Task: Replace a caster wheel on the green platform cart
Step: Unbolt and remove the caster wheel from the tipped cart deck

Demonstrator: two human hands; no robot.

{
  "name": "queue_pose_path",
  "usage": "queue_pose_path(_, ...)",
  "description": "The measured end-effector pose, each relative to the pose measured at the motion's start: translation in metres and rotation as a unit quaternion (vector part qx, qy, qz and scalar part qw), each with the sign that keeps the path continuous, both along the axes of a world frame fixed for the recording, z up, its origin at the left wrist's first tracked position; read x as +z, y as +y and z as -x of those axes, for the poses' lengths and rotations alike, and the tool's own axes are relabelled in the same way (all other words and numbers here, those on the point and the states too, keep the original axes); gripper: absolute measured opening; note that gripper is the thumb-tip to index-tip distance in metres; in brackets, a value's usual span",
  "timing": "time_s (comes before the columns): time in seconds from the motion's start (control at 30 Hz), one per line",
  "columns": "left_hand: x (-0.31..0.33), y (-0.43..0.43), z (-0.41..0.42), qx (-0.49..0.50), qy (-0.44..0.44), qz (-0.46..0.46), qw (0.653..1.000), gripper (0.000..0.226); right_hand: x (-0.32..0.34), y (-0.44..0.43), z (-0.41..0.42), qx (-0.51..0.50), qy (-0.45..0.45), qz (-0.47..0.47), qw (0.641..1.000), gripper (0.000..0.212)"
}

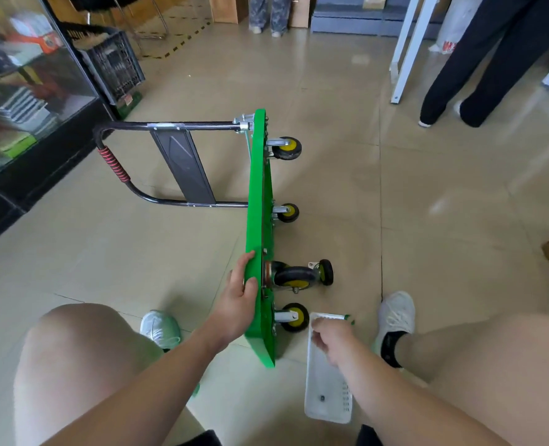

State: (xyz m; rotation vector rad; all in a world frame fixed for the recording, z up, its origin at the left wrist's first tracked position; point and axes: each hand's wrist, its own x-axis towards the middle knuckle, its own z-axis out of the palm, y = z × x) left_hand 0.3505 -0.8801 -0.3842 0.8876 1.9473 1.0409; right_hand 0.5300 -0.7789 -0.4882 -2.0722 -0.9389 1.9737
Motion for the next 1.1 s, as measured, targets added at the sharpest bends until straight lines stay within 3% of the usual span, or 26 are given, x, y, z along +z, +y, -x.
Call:
queue_pose_path(0.1, -0.003, 0.001, 0.000, 0.002, 0.007, -0.001, 1.000, 0.046, -0.023, 0.000, -0.016, -0.032, -0.043, 0.026, 0.998, 0.017)
queue_pose_path(0.43, -0.006, 0.001, 0.006, -0.014, 0.004, 0.014, 1.000, 0.044, -0.029, 0.012, -0.025, -0.032, -0.160, 0.032, 0.986, 0.009)
queue_pose_path(0.57, -0.004, 0.001, 0.008, -0.018, -0.014, 0.015, 1.000, 0.043, 0.000, 0.024, -0.010, -0.017, -0.098, -0.101, 0.990, 0.009)
queue_pose_path(0.63, -0.001, 0.004, 0.009, -0.016, -0.027, 0.013, 0.999, 0.042, 0.035, 0.026, 0.001, -0.002, -0.051, -0.214, 0.976, 0.007)
queue_pose_path(0.7, -0.001, 0.007, 0.012, -0.014, -0.030, 0.006, 0.999, 0.044, 0.072, 0.028, 0.015, 0.021, 0.025, -0.269, 0.963, 0.007)
queue_pose_path(0.8, -0.003, 0.010, 0.014, -0.009, -0.013, -0.009, 1.000, 0.049, 0.102, 0.035, 0.042, 0.072, 0.139, -0.230, 0.961, 0.008)
queue_pose_path(0.87, -0.004, 0.010, 0.014, -0.006, -0.013, -0.009, 1.000, 0.051, 0.106, 0.038, 0.062, 0.101, 0.165, -0.208, 0.959, 0.007)
queue_pose_path(1.1, 0.001, 0.013, 0.015, -0.008, -0.028, -0.002, 1.000, 0.051, 0.096, 0.053, 0.101, 0.189, 0.076, -0.193, 0.960, 0.035)
